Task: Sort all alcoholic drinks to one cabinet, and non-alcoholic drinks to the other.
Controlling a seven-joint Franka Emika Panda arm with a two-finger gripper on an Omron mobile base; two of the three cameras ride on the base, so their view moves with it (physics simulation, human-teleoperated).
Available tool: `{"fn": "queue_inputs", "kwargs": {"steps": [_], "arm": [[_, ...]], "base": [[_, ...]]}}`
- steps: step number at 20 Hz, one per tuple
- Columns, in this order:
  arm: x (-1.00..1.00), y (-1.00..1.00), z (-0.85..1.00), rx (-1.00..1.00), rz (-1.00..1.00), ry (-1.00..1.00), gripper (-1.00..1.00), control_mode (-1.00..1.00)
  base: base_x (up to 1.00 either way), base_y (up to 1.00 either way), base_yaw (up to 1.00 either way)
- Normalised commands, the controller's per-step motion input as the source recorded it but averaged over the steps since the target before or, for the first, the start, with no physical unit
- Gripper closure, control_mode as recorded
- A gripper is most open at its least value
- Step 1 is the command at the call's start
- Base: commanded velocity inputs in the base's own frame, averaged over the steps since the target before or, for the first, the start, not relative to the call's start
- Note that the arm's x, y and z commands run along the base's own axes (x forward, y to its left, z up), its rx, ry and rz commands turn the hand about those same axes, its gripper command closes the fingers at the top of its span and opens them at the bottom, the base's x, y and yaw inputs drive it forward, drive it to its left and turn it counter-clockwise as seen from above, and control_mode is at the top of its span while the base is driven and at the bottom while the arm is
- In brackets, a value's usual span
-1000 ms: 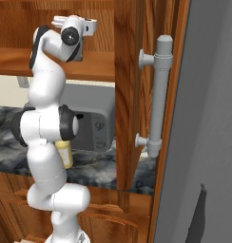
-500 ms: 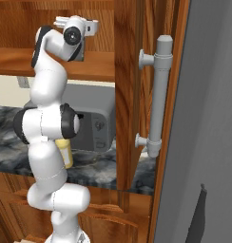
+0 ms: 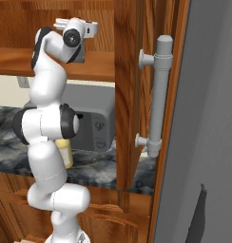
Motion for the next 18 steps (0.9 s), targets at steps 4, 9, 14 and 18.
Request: {"fn": "queue_inputs", "kwargs": {"steps": [4,9,14,18], "arm": [[-0.12,0.0,-0.03,0.0,0.0,-0.05,-1.0,-1.0],[-0.11,0.0,0.0,0.0,0.0,0.0,-1.0,-1.0],[-0.15,0.0,0.0,0.0,0.0,0.0,-1.0,-1.0],[-0.13,0.0,0.0,0.0,0.0,0.0,-1.0,-1.0]], "base": [[0.0,0.0,0.0],[0.0,0.0,0.0],[0.0,0.0,0.0],[0.0,0.0,0.0]]}}
